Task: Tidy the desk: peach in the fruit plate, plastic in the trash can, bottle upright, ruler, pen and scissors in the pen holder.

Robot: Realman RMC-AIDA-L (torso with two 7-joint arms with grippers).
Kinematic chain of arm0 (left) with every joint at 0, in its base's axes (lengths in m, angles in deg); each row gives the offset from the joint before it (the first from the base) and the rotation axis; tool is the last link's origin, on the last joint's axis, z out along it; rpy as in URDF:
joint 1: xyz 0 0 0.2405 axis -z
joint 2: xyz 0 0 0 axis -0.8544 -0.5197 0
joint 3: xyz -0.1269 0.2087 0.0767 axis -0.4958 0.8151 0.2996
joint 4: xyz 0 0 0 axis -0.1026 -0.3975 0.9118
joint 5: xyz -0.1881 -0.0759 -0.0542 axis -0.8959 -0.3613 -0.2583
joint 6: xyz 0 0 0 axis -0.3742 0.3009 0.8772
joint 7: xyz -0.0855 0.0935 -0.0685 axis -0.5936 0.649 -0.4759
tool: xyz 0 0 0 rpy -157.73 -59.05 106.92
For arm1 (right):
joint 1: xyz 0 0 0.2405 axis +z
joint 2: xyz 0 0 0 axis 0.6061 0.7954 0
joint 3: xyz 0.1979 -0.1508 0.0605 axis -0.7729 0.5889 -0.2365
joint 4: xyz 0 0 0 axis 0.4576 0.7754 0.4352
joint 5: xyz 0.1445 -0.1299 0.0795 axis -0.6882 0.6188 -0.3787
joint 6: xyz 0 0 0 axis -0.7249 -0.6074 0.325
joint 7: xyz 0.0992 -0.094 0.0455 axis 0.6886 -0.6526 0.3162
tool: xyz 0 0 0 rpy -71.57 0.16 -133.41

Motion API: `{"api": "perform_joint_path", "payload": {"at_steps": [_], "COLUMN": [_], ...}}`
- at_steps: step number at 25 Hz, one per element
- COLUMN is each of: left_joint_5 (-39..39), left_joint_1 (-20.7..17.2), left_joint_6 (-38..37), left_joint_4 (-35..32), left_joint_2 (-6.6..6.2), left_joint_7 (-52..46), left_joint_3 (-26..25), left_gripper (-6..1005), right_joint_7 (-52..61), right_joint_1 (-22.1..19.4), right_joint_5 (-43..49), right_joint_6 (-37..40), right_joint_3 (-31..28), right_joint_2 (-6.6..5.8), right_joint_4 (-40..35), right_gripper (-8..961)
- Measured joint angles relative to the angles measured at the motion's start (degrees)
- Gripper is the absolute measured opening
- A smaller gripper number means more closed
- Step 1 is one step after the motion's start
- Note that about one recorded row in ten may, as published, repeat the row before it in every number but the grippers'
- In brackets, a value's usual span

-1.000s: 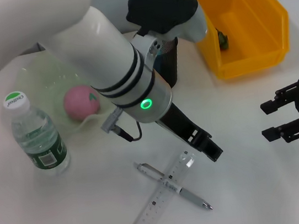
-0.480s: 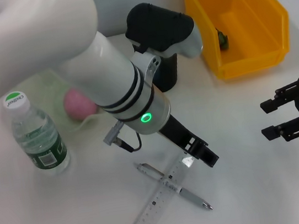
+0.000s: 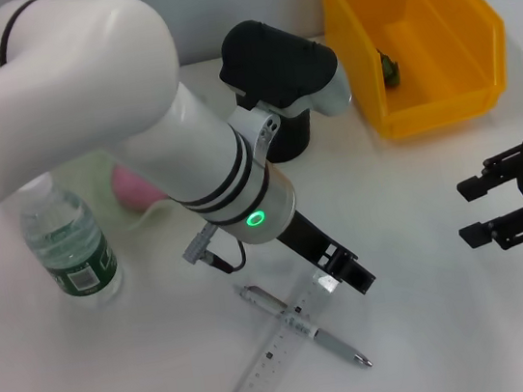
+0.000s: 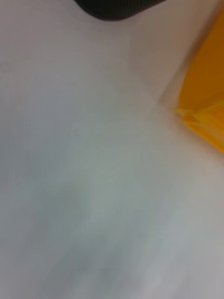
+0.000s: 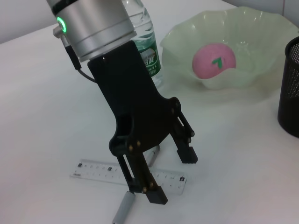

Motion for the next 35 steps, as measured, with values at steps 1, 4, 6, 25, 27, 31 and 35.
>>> {"api": "perform_joint_path", "payload": {"at_steps": [1, 4, 6, 25, 27, 31, 35], "left_joint_5": [0.0, 0.1, 0.1, -0.4, -0.5, -0.5, -0.6], "left_joint_1": [0.0, 0.0, 0.0, -1.2, -1.2, -1.2, -1.2], "left_joint_6": [0.3, 0.9, 1.0, 1.8, 1.8, 1.8, 2.1], "left_joint_4": [0.1, 0.6, 0.8, 1.4, 1.4, 1.2, 1.1], "left_joint_2": [0.0, 0.0, 0.0, 0.01, 0.0, 0.0, 0.0], "left_joint_7": [0.0, 0.0, 0.0, 0.0, 0.0, 0.0, 0.0], "left_joint_3": [0.3, 0.7, 0.7, 2.5, 2.6, 3.0, 3.5], "left_gripper": [790, 789, 788, 782, 781, 780, 779], "right_joint_7": [0.0, 0.0, 0.0, 0.1, 0.1, 0.2, 0.2], "right_joint_1": [0.0, -0.1, -0.1, -0.1, -0.1, -0.1, -0.1], "right_joint_5": [0.0, 0.0, 0.0, 0.1, 0.1, 0.1, 0.1], "right_joint_6": [0.0, 0.1, 0.1, 0.1, 0.1, 0.1, 0.1], "right_joint_3": [0.0, 0.0, 0.0, 0.0, 0.0, 0.0, 0.0], "right_joint_2": [0.0, 0.0, 0.0, 0.0, 0.0, 0.0, 0.0], "right_joint_4": [0.0, 0.0, -0.1, 0.0, 0.0, 0.0, 0.0], "right_gripper": [659, 658, 657, 658, 658, 659, 659]}}
